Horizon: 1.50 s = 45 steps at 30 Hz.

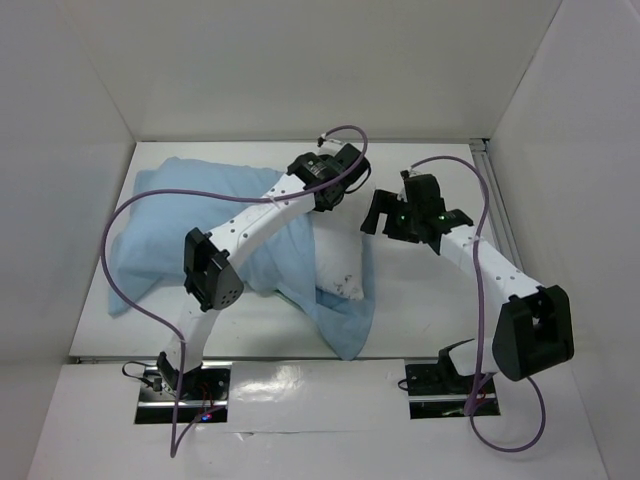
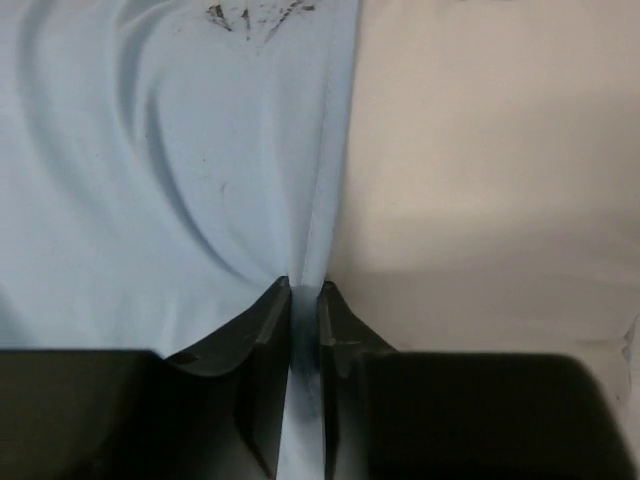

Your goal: Put the pillow into the pillowcase

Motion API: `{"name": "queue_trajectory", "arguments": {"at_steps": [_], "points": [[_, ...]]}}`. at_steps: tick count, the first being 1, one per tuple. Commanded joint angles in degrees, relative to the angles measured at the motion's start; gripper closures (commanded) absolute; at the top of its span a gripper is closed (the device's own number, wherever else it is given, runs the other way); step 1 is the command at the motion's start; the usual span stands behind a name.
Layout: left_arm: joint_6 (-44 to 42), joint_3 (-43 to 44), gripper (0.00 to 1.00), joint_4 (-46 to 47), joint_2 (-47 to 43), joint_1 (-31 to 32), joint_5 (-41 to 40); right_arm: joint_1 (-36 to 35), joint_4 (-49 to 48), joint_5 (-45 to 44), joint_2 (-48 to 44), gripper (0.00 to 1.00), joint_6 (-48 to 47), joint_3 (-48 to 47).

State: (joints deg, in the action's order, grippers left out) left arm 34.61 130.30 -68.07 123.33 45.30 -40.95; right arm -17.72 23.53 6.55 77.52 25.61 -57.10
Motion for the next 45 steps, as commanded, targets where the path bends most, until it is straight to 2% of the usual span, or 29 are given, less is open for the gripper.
{"name": "queue_trajectory", "arguments": {"at_steps": [1, 5, 8, 10, 12, 13, 15, 18, 20, 22, 23, 24, 25, 26, 27, 30, 33, 36, 38, 42, 45], "points": [[-2.1, 0.5, 0.81, -0.7, -4.2, -1.3, -1.9, 1.4, -2.5, 7.4, -1.8, 0.02, -0.7, 1.5], [-2.7, 1.7, 0.92, 0.4, -4.9, -1.8, -0.3, 1.5, -6.5, 14.6, 0.1, 0.0, 1.1, 2.0], [-2.7, 1.7, 0.92, -0.2, -5.4, -1.8, 2.5, 2.0, -10.1, 16.9, 0.1, 0.0, 2.4, 2.5], [-3.3, 1.2, 1.0, 0.8, -7.3, -1.8, 7.1, 3.1, -16.0, 23.7, 1.7, 0.0, 3.8, 4.0], [-5.2, 0.2, 1.0, 2.8, -8.8, -1.8, 12.0, 3.1, -18.3, 26.2, 4.8, 0.0, 4.4, 4.0], [-5.7, -1.6, 1.0, 5.6, -10.9, -1.8, 16.6, 3.1, -18.3, 25.7, 6.1, 0.0, 4.4, 3.5], [-6.5, -3.3, 1.0, 7.9, -12.8, -1.8, 19.8, 3.6, -19.6, 24.6, 9.3, 0.0, 4.4, 3.5], [-7.0, -4.4, 1.0, 10.0, -14.8, -1.8, 24.5, 4.3, -26.8, 23.2, 12.8, 0.0, 7.1, 4.0], [-7.5, -3.8, 1.0, 10.0, -14.8, -1.8, 26.5, 5.1, -32.2, 27.3, 17.5, 0.0, 11.3, 4.0], [-7.5, -3.8, 1.0, 10.0, -14.8, -1.8, 27.9, 5.1, -41.8, 30.4, 20.3, 0.09, 14.5, 3.3], [-7.5, -3.3, 1.0, 10.0, -14.0, -1.8, 27.9, 5.1, -44.8, 32.5, 21.8, 0.2, 17.6, 2.7], [-7.5, -3.3, 1.0, 10.5, -14.0, -1.8, 28.5, 4.6, -46.9, 33.3, 21.8, 0.62, 18.7, 2.7], [-7.5, -3.3, 1.0, 10.5, -13.2, -1.8, 29.0, 4.1, -48.5, 34.1, 21.8, 0.82, 18.7, 1.3], [-8.2, -2.8, 1.0, 10.5, -13.2, -1.8, 29.0, 2.7, -48.5, 34.8, 21.8, 0.96, 18.7, 0.5], [-8.2, -2.2, 1.0, 11.0, -11.5, -1.8, 29.8, 1.8, -47.2, 36.3, 20.7, 1.0, 17.9, -0.2], [-8.9, 3.2, 1.0, 11.0, -9.2, -1.8, 34.3, -2.0, -44.5, 37.0, 14.7, 1.0, 16.7, -0.9], [-10.4, 9.0, 1.0, 14.1, -7.8, -1.8, 42.9, -6.1, -44.5, 35.9, 10.0, 1.0, 19.7, -0.4], [-9.6, 10.1, 1.0, 19.5, -8.3, -1.8, 49.6, -11.5, -46.6, 33.4, 10.5, 1.0, 21.8, -0.4], [-8.0, 10.8, 1.0, 22.1, -9.7, -1.8, 53.2, -14.6, -51.9, 33.4, 12.5, 1.0, 25.2, 1.5], [-6.1, 8.4, 1.0, 22.1, -11.5, -1.8, 56.9, -14.8, -63.0, 32.5, 16.5, 1.0, 31.3, 4.6], [-4.4, 6.1, 1.0, 22.7, -14.6, -1.8, 58.0, -11.6, -64.2, 30.7, 14.9, 1.0, 33.0, 7.3]]}}
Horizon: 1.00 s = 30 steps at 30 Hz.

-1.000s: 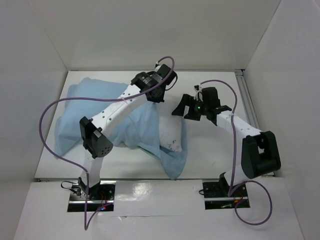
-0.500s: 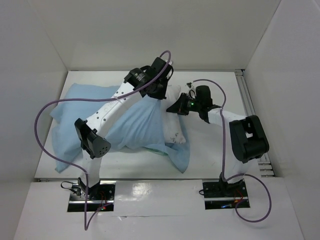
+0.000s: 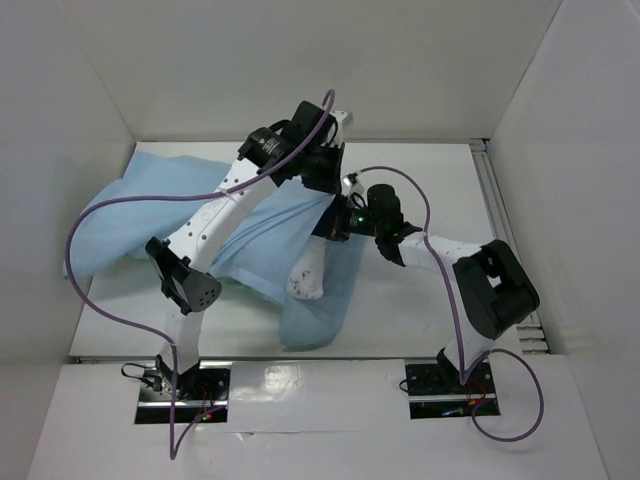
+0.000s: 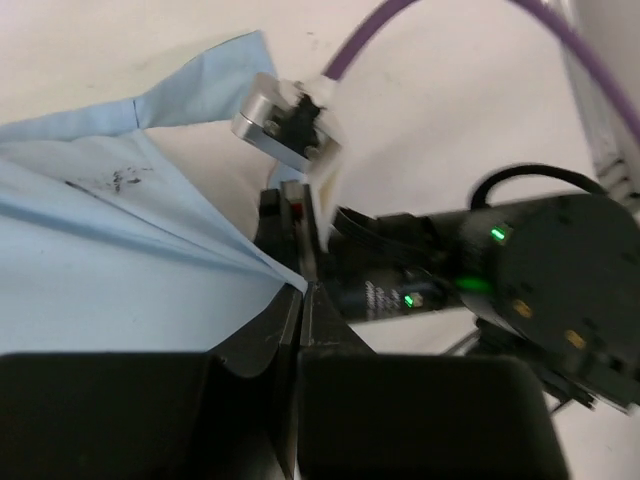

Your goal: Put the pillow into the pillowcase

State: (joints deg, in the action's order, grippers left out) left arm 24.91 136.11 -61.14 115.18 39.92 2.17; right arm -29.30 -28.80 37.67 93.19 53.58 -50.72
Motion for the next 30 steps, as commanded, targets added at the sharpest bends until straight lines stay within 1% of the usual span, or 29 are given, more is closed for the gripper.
{"name": "queue_trajectory", "arguments": {"at_steps": [1, 2, 6, 8, 10, 11, 14, 16, 18, 19, 21, 22, 23, 24, 25, 26, 27, 28, 29, 30], "points": [[5.3, -0.2, 1.0, 15.8, -7.3, 3.6, 14.9, 0.7, -11.9, -0.4, -1.6, 1.0, 5.0, 1.6], [5.9, -0.2, 1.0, 15.8, -7.9, 4.5, 14.9, 2.0, -10.9, -0.9, -2.3, 1.0, 5.0, 1.6], [9.1, 1.0, 1.0, 17.5, -10.1, 7.2, 15.4, 2.6, -5.8, -3.0, -3.5, 1.0, 2.1, -1.0], [9.8, 0.4, 1.0, 17.5, -11.5, 7.7, 12.8, 2.6, -2.8, -3.7, -2.8, 1.0, 0.6, -3.3], [10.3, -2.2, 1.0, 17.5, -12.7, 8.4, 10.2, 2.6, -2.1, -3.7, -1.0, 1.0, -0.3, -3.9], [10.9, -3.1, 1.0, 16.7, -13.5, 8.4, 7.2, 2.6, -2.1, -3.7, -0.2, 1.0, -0.9, -4.7], [13.3, -3.1, 1.0, 13.9, -12.9, 8.4, 1.3, 2.6, -1.6, -4.2, 3.3, 1.0, -0.9, -7.3], [14.2, -3.1, 1.0, 13.3, -12.9, 8.4, 0.5, 2.6, -1.6, -4.2, 4.5, 1.0, -0.9, -7.8], [15.3, -3.1, 1.0, 13.3, -12.9, 9.7, -1.0, 2.6, -1.6, -4.2, 5.9, 1.0, -1.5, -9.6], [16.0, -3.1, 1.0, 13.3, -12.3, 9.7, -1.7, 2.6, 1.1, -4.2, 6.4, 1.0, -2.2, -10.8], [16.0, -3.1, 1.0, 13.3, -12.3, 10.6, -2.3, 3.3, 3.5, -2.3, 8.1, 1.0, -4.4, -14.8], [16.5, -3.1, 1.0, 13.3, -11.7, 11.1, -2.3, 3.3, 4.5, -0.4, 8.8, 1.0, -4.4, -15.8], [16.5, -3.9, 1.0, 13.3, -11.7, 11.1, -2.3, 3.8, 6.3, -0.4, 8.9, 1.0, -5.1, -15.8], [16.0, -4.7, 1.0, 13.3, -11.7, 11.1, -3.5, 4.6, 7.5, 0.1, 8.9, 0.97, -6.3, -15.8], [16.0, -5.9, 1.0, 13.3, -11.7, 11.1, -4.5, 5.1, 10.6, -0.4, 7.2, 0.89, -7.1, -14.9], [15.2, -6.6, 1.0, 12.7, -11.7, 10.4, -5.9, 6.0, 13.5, -1.0, 6.1, 0.6, -8.0, -14.2], [14.2, -6.6, 0.99, 12.7, -11.7, 8.8, -6.0, 6.0, 17.2, -1.6, 5.2, 0.43, -11.2, -13.6], [13.4, -7.2, 0.97, 12.1, -11.1, 8.1, -6.5, 6.8, 21.2, -2.3, 3.5, 0.3, -13.3, -13.6], [12.5, -7.2, 0.93, 12.1, -10.3, 7.5, -7.0, 6.8, 30.0, -3.6, 2.5, 0.24, -15.5, -13.6], [11.3, -7.2, 0.91, 10.5, -9.8, 7.0, -7.8, 7.4, 34.3, -8.4, -0.3, 0.17, -18.7, -13.6]]}}
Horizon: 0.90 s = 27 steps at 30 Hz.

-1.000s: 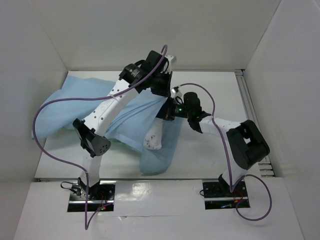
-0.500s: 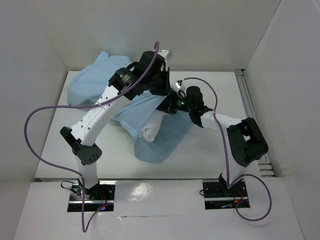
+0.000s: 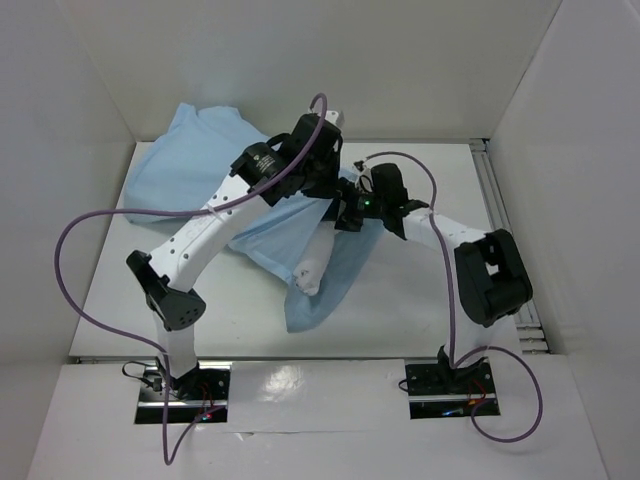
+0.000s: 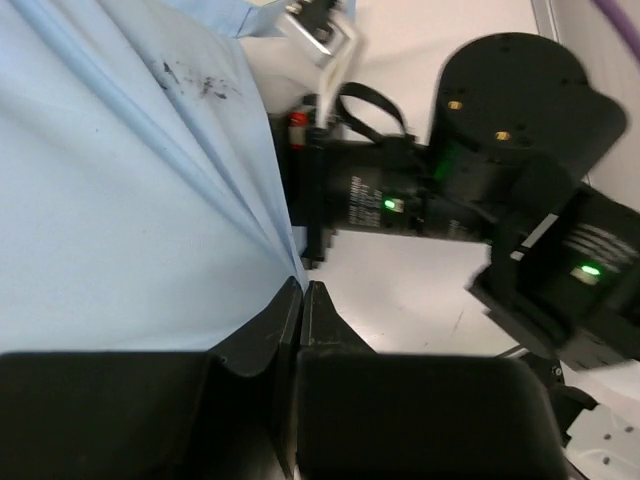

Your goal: Put the pillow into the pillowcase

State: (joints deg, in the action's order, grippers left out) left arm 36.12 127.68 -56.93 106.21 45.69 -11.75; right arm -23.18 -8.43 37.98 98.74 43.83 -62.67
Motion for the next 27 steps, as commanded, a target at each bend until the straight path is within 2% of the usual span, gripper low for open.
{"name": "queue_trajectory", "arguments": {"at_steps": [1, 2, 6, 7, 8, 12, 15, 18, 19, 22, 27], "points": [[-0.8, 1.8, 0.89, 5.6, -0.1, 0.4, 5.5, 1.9, 17.5, -8.8, -5.8, 0.14, -10.2, -1.1], [-1.7, 2.3, 0.86, 5.0, 0.5, 0.4, 5.5, 1.9, 23.4, -13.9, -9.1, 0.12, -11.1, -0.4], [-5.5, 3.5, 0.57, 1.6, 3.9, -0.2, 3.1, 4.7, 34.2, -25.7, -17.6, 0.06, -11.7, 4.7], [-7.2, 3.5, 0.4, 1.0, 4.5, -0.2, 3.1, 5.5, 35.8, -27.6, -19.2, 0.06, -11.1, 5.4], [-8.2, 3.5, 0.34, 1.0, 4.5, -0.2, 3.1, 5.5, 37.2, -31.9, -22.4, 0.04, -10.4, 6.1], [-14.0, 2.2, 0.16, -1.2, 5.8, 2.3, 0.4, 7.4, 43.4, -39.5, -30.3, 0.01, -6.5, 9.6], [-16.1, 1.0, 0.14, -2.8, 8.2, 5.4, -2.9, 9.2, 46.6, -43.4, -33.9, 0.01, -4.9, 10.1], [-17.4, 0.1, 0.13, -3.5, 10.0, 8.9, -12.1, 11.1, 48.9, -46.9, -36.0, 0.01, -3.3, 10.1], [-17.4, -0.7, 0.13, -3.5, 11.4, 9.8, -18.0, 12.0, 49.4, -47.6, -36.5, 0.01, -3.3, 10.1], [-18.4, -2.1, 0.13, -2.9, 14.4, 11.9, -27.1, 14.2, 50.2, -47.6, -38.1, 0.01, -3.3, 10.6], [-21.3, -4.4, 0.14, 1.3, 16.3, 12.5, -30.2, 16.5, 51.6, -44.5, -38.1, 0.01, -4.5, 11.8]]}}
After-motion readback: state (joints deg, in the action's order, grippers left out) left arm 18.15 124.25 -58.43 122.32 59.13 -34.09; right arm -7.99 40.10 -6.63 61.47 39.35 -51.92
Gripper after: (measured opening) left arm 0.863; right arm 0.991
